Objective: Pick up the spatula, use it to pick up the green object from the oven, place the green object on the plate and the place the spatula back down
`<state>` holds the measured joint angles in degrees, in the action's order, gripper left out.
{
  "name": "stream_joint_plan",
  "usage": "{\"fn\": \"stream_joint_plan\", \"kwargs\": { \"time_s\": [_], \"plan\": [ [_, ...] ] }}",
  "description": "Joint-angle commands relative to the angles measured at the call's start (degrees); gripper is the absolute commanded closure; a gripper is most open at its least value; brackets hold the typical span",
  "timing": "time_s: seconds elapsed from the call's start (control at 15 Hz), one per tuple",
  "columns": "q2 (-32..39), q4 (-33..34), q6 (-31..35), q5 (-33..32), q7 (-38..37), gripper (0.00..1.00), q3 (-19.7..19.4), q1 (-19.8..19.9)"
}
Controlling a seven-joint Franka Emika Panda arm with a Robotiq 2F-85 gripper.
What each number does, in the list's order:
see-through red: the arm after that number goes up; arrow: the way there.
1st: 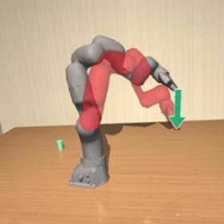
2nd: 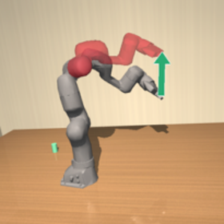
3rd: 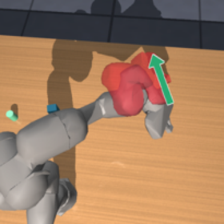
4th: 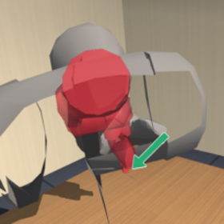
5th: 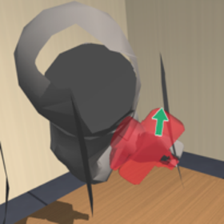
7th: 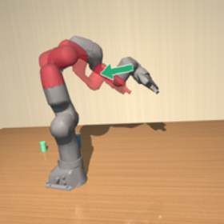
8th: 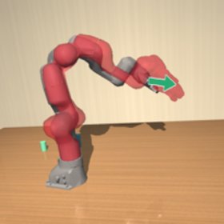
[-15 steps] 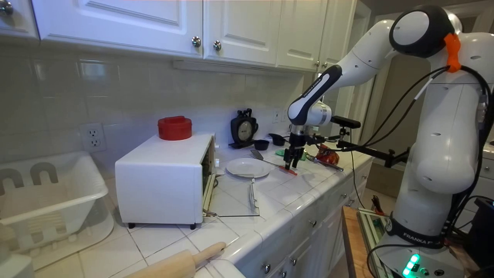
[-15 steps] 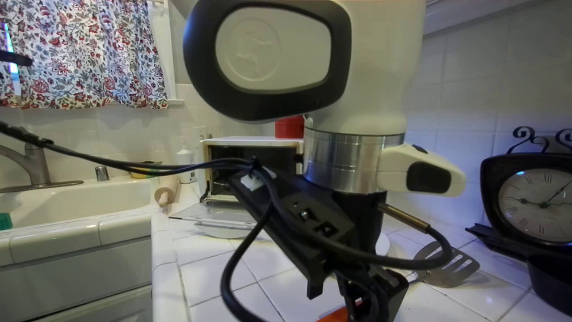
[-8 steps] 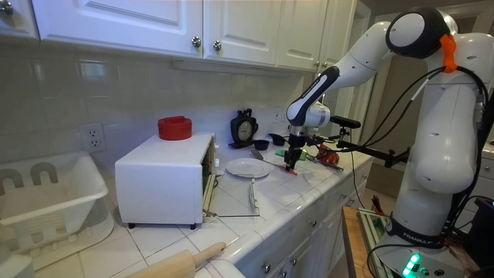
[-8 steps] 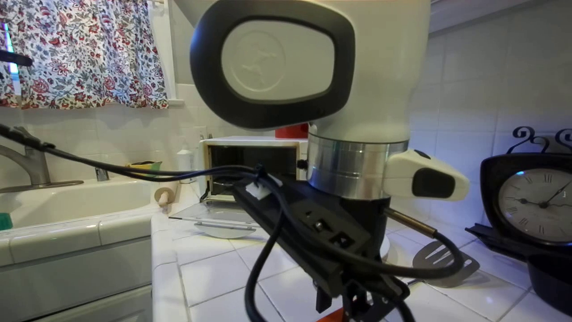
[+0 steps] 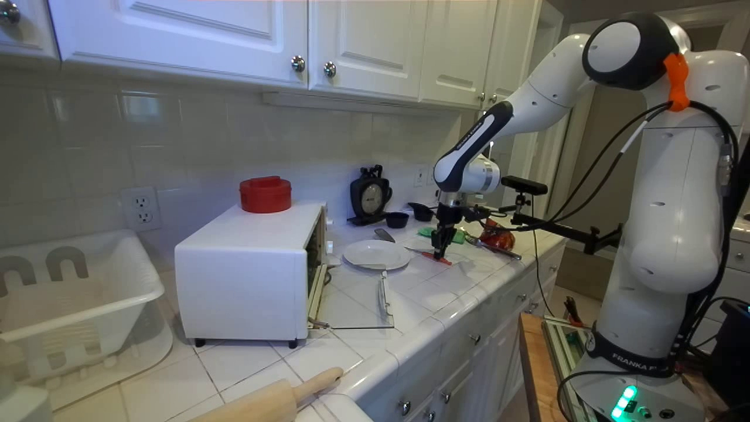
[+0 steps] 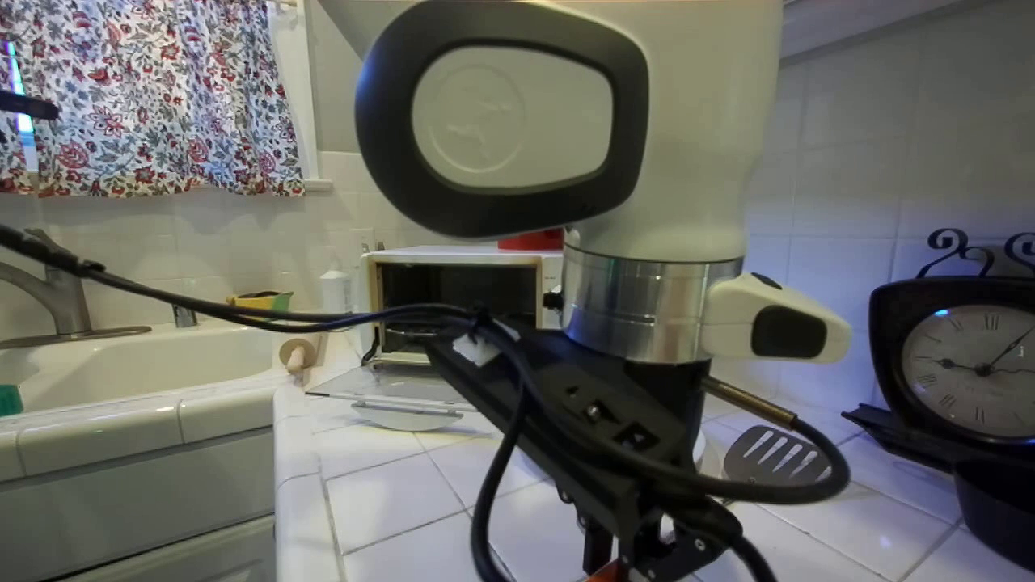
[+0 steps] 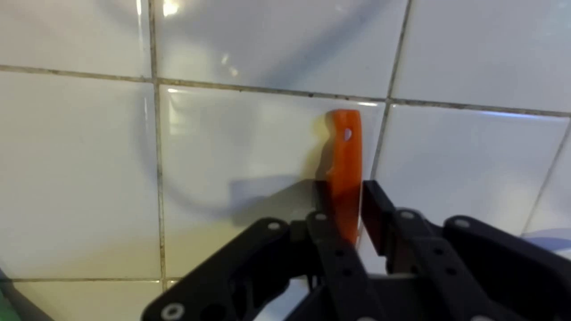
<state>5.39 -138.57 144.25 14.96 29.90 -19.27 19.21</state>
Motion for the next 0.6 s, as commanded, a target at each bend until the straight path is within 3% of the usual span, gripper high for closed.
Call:
{"fn": "stream_joint_plan", "kwargs": {
  "time_s": [0.0, 0.13, 0.2, 0.27, 0.4, 0.53],
  "plan": [
    [1.62, 0.99, 0.72, 1.96, 2.35, 0.56, 1.31, 1.37],
    [1.81, 0.98, 0.78, 1.87, 2.49, 0.55, 1.42, 1.47],
    [1.87, 0.97, 0.84, 1.83, 2.59, 0.62, 1.46, 1.52],
    [1.80, 0.86, 0.94, 1.81, 2.86, 0.83, 1.53, 1.55],
    [1.60, 0.72, 0.97, 1.74, 3.25, 0.88, 1.65, 1.60],
    [1.44, 0.60, 1.06, 1.59, 3.71, 1.00, 1.71, 1.64]
  ]
}}
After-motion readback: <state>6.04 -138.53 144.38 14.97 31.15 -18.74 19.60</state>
